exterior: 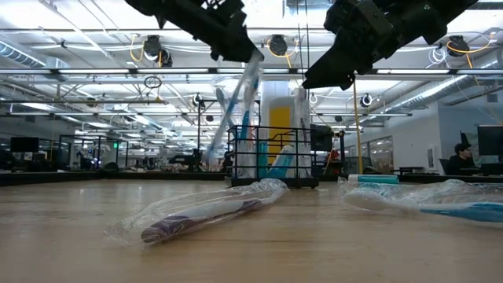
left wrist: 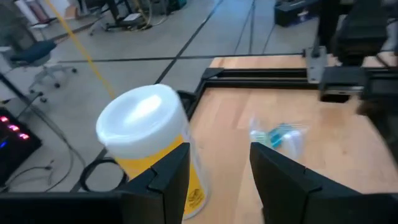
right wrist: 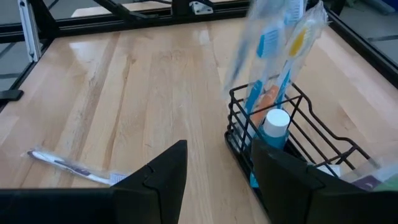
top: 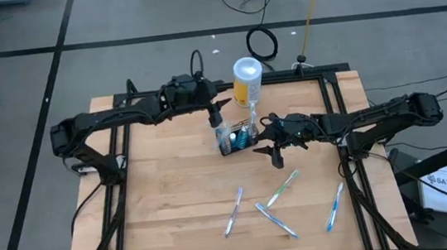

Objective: Pick & Place toothbrushing station
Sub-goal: Put the blue toothbrush into the black wire organizer

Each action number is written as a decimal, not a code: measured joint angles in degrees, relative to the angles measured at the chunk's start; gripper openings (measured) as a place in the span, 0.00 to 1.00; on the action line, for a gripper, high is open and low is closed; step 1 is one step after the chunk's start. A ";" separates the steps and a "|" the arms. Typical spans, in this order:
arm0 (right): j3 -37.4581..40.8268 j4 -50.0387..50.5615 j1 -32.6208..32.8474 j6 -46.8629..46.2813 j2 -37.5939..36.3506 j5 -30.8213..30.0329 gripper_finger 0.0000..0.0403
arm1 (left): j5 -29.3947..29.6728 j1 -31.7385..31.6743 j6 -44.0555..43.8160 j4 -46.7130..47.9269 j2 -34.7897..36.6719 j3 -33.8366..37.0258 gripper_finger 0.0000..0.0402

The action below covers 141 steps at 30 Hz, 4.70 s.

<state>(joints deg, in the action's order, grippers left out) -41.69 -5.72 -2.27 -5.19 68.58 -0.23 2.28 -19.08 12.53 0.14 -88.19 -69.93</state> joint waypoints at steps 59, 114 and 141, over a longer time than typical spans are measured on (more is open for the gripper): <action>0.02 0.37 0.12 -0.10 0.00 0.28 0.42 | 0.64 29.95 7.41 17.32 -21.99 4.87 0.43; 0.13 0.78 0.12 0.07 0.00 0.28 0.42 | 15.81 15.47 -2.20 -64.56 7.24 38.10 0.01; 0.13 1.07 0.12 -0.83 0.00 -8.44 0.42 | 20.29 13.84 -12.03 -50.40 -0.48 37.75 0.06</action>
<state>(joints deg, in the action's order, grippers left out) -41.56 -4.64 -2.15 -6.02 68.58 -8.66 22.57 -5.23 0.50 -50.26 -88.66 -32.18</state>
